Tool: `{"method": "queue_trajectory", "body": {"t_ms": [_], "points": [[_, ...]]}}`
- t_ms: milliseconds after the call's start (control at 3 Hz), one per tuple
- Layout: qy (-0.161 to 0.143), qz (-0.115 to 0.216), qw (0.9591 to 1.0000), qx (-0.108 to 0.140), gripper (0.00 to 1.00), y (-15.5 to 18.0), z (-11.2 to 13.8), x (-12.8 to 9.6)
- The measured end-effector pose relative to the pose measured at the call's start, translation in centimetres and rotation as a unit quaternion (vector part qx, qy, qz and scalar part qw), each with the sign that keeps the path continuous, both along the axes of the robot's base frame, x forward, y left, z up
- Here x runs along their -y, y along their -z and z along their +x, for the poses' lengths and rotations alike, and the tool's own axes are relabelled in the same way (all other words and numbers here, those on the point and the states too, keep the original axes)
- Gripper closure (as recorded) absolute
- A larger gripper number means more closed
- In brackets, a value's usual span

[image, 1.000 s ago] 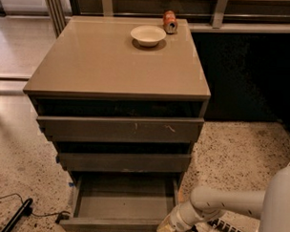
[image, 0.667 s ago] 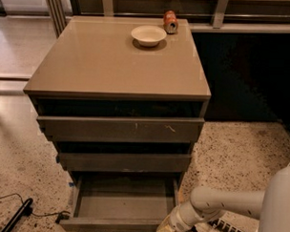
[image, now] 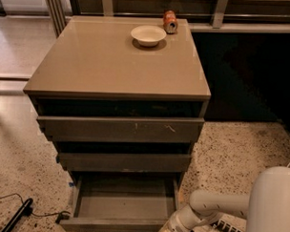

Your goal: Close bottom drawer

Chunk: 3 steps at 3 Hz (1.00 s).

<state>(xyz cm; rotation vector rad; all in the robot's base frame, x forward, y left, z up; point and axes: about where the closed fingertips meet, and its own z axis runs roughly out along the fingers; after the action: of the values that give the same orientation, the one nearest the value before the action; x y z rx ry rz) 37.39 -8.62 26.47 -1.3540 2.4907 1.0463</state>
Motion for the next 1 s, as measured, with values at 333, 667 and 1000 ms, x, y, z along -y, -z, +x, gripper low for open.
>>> {"method": "queue_trajectory", "body": {"t_ms": [333,667,1000], "points": [[0.002,0.009,0.9998,-0.015,1.00,2.2,-0.5,-0.3],[0.002,0.008,0.9998,-0.020,1.00,2.8,-0.8,-0.5],[0.006,0.009,0.9989,-0.046,1.00,5.8,-1.7,-0.5]]}}
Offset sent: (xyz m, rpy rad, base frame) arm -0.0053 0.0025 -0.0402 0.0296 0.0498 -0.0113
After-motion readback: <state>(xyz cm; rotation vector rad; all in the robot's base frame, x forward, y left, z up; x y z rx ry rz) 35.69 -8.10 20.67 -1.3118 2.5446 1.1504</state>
